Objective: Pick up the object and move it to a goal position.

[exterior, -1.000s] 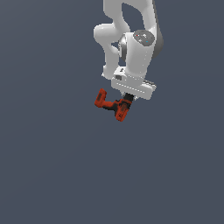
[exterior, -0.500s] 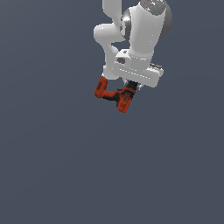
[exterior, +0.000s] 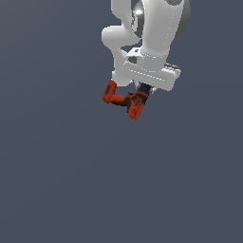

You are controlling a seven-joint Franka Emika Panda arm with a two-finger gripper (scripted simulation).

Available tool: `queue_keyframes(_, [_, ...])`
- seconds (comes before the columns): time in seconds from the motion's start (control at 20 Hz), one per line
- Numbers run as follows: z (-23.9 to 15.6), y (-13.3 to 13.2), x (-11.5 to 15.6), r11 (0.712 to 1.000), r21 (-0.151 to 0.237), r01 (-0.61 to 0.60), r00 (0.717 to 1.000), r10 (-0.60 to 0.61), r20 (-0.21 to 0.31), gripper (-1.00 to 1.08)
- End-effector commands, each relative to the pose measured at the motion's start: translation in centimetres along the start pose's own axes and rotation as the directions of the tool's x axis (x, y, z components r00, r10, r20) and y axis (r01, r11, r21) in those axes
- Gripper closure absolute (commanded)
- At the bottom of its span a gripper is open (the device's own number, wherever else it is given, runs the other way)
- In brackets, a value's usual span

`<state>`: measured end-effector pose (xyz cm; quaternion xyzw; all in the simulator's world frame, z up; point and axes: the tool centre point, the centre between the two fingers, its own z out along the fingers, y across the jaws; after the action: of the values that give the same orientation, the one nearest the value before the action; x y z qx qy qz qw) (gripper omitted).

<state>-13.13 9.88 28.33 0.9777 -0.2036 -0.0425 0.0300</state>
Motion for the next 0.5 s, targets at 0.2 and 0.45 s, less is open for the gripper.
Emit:
queue_keyframes(0.2, [-1.1, -0.1, 0.4, 1.0, 0.002, 0.0, 1.0, 0.0, -0.003, 1.08])
queue_keyframes(0.45, [-2.9, -0.3, 1.0, 1.0, 0.002, 0.0, 1.0, 0.0, -0.003, 1.08])
